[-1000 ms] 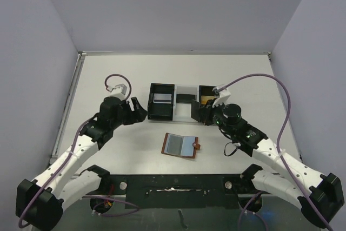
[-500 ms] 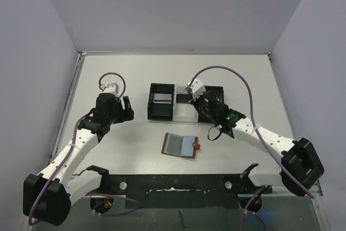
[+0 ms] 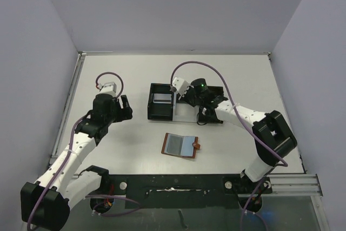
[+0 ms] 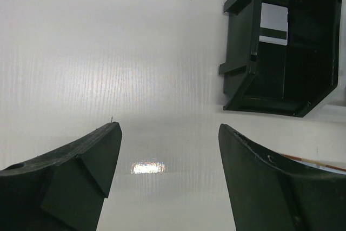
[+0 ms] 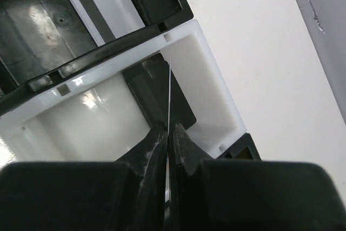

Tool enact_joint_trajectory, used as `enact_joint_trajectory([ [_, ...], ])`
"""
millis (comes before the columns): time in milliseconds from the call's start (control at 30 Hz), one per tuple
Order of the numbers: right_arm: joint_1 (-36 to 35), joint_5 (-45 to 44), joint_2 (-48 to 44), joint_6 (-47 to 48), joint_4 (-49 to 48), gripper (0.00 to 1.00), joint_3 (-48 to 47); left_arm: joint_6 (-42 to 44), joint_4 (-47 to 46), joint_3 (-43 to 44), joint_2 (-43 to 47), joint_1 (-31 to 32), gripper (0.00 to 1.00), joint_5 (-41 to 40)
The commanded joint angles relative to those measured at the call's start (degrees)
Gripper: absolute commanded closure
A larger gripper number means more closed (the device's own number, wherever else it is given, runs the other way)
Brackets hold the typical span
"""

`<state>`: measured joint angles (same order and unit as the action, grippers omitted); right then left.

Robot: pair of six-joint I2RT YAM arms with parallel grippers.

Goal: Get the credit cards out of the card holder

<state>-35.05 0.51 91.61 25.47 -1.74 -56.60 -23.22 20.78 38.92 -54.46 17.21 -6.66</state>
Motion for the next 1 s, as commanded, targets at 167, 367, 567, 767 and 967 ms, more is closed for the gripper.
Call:
enact_joint_trajectory([
  [167,0.6,-2.1,6.6,14.1,0.0,1.00,-5.8,1.2,-2.7,0.8,-0.8,-0.1,0.27,0.5],
  [367,0.8,-4.6,10.1,17.9,-2.6,1.00,-6.9,1.4,-2.3,1.1,-1.4,-0.2,0.27,0.6],
  [567,0.9,-6.6,12.9,20.0,-3.3,1.00,-9.1,1.6,-2.0,1.3,-1.1,-0.3,0.27,0.8],
  [767,0.9,-6.2,14.7,21.7,0.1,1.00,-10.7,1.8,-2.4,1.2,-1.0,-0.3,0.27,1.4],
  [967,1.2,-3.9,16.2,23.2,3.7,0.95,-11.9,2.0,-2.3,1.3,-1.5,-0.3,0.27,1.7],
])
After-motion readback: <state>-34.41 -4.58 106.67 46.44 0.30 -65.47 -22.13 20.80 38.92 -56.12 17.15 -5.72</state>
